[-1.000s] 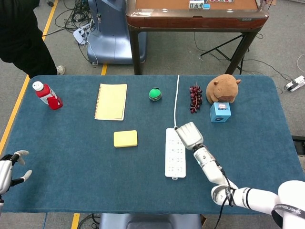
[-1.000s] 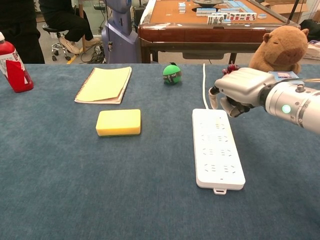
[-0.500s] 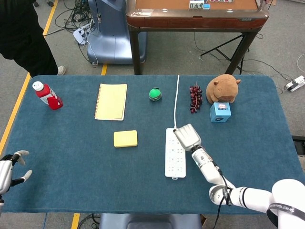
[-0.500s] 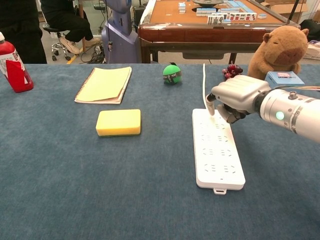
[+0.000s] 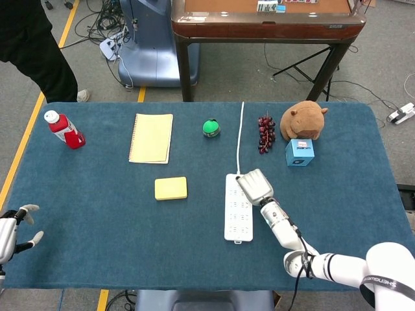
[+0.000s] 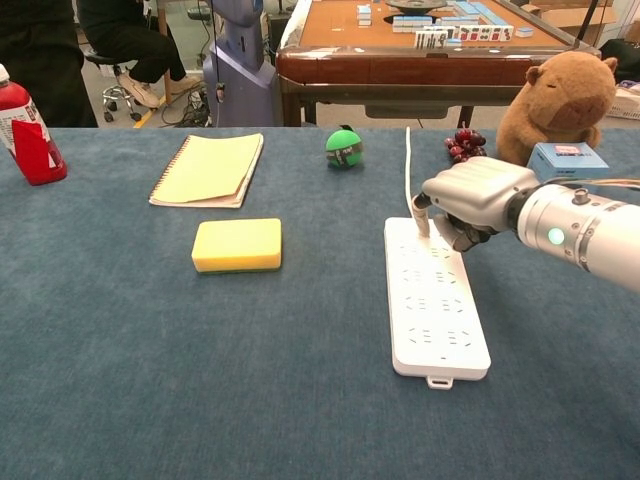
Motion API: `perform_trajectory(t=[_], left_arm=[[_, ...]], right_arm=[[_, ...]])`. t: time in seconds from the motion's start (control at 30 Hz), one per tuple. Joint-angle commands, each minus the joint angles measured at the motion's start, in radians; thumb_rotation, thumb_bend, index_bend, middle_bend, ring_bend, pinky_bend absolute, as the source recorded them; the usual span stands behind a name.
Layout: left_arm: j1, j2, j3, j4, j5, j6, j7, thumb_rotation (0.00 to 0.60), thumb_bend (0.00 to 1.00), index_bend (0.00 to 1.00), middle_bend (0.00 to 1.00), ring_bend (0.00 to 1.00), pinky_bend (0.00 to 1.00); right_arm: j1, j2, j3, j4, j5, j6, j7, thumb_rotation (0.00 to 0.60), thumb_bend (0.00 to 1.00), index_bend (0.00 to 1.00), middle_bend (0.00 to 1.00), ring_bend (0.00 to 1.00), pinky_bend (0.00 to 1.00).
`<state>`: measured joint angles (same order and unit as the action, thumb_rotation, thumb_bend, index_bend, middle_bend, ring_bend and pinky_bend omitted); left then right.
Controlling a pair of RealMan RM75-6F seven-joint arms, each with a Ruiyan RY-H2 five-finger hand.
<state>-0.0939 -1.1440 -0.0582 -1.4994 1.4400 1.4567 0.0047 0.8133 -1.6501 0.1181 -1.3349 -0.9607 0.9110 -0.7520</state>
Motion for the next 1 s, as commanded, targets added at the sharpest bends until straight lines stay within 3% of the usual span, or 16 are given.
perform_trajectory(t=[0.03,0.6,0.83,1.0], left_arm=[[0.0,0.0,0.0,0.0,-0.001,-0.001,0.0,0.6,0.22,0.41,0.54,0.42,0.63],[0.0,0.0,0.003,-0.001,0.004,-0.002,0.001,0.6,0.22,0.41,0.54,0.42,0.63],[-0.003,-0.004,0.004,0.002,0.003,-0.008,0.009,0.6,0.22,0.41,0.54,0.42,0.63],[-0.006,-0.009,0.004,0.005,0.0,-0.014,0.018,0.6,0.22,0.41,0.54,0.42,0.63]], right_arm=[[0.002,-0.002,-0.002,0.002,-0.001,-0.001,0.004,0.6,0.72,0.38,1.0,1.0,1.0],[0.013,-0.01,-0.011,0.013,-0.007,0.004,0.015,0.6,0.72,0.38,1.0,1.0,1.0],[-0.014,0.07,-0.01,-0.117,-0.06,0.105,-0.007,0.6,0.72,0.38,0.98,1.0,1.0],[-0.059,0.161,-0.027,-0.244,-0.1,0.195,-0.03,0.6,0.68,0.38,0.84,0.99,1.0]])
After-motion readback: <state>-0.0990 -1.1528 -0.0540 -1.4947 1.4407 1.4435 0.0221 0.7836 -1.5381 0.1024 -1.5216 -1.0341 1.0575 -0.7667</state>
